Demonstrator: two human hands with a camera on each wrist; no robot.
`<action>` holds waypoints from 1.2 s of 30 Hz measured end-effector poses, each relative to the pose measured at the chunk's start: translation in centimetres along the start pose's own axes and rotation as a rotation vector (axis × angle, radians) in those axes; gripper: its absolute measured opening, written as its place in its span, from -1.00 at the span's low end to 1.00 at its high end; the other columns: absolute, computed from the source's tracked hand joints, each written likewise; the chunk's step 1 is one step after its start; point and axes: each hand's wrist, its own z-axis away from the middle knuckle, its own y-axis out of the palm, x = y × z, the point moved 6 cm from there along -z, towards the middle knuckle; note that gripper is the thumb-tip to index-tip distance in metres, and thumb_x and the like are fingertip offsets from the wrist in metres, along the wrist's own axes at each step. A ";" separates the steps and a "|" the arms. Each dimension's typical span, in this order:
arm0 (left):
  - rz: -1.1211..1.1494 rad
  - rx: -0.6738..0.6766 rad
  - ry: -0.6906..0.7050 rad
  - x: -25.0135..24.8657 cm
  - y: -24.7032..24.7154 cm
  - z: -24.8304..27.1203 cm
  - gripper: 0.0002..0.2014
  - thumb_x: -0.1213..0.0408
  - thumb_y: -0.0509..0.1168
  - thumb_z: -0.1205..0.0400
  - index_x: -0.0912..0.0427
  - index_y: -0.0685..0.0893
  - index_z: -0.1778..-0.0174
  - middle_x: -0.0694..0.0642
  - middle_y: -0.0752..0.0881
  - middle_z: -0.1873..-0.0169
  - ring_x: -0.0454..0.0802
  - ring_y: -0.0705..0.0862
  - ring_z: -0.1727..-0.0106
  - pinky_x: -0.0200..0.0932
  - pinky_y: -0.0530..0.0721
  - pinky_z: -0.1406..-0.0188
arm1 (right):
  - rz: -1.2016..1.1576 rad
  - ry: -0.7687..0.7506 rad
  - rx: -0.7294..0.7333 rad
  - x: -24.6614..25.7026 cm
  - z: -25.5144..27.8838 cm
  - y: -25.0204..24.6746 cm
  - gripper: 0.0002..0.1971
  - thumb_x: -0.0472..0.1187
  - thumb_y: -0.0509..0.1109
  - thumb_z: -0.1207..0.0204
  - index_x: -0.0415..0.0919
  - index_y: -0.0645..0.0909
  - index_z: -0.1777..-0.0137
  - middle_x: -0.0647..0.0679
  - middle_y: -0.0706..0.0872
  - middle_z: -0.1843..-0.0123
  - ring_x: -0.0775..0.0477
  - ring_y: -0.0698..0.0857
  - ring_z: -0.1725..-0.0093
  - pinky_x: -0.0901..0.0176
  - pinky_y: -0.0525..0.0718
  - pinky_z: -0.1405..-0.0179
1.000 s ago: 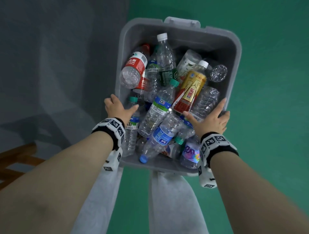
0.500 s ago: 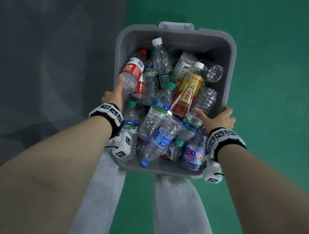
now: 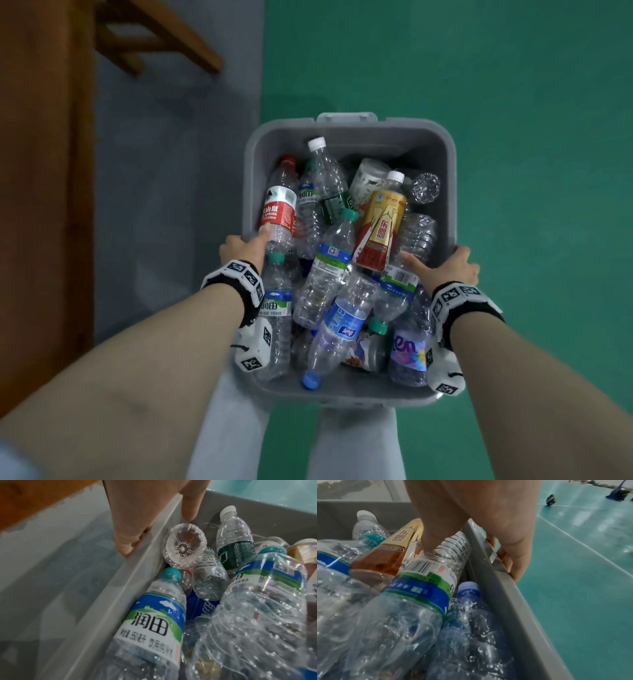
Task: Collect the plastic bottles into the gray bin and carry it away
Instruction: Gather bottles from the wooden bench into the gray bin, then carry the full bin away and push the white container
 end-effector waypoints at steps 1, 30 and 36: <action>-0.005 0.001 0.019 -0.8 -1.1 0.9 -0.23 -0.25 0.33 -0.48 0.33 0.49 -0.40 0.25 0.56 -0.31 0.25 0.62 -0.24 0.10 0.59 -0.24 | -0.009 0.003 0.001 0.0 1.3 -1.2 0.11 0.38 0.54 -0.16 -0.21 0.17 -0.57 -0.34 0.42 -0.40 -0.37 0.50 -0.37 -0.28 0.55 -0.34; -0.333 -0.195 0.358 -6.1 -27.4 20.4 -0.58 0.18 0.08 -0.76 0.47 0.47 -0.37 0.44 0.48 -0.34 0.34 0.49 -0.35 0.07 0.45 -0.29 | -0.037 -0.283 -0.081 5.2 26.9 -16.0 0.16 0.48 0.49 -0.10 -0.12 0.17 -0.61 -0.33 0.46 -0.44 -0.38 0.57 -0.34 -0.35 0.61 -0.27; -0.180 -0.275 0.310 0.3 -28.7 25.7 -0.59 0.16 0.13 -0.74 0.44 0.52 -0.33 0.44 0.53 -0.33 0.36 0.51 -0.34 0.07 0.48 -0.27 | 0.054 -0.448 -0.077 3.7 29.3 -18.1 0.16 0.48 0.49 -0.10 -0.12 0.18 -0.60 -0.32 0.46 -0.44 -0.41 0.55 -0.36 -0.37 0.58 -0.30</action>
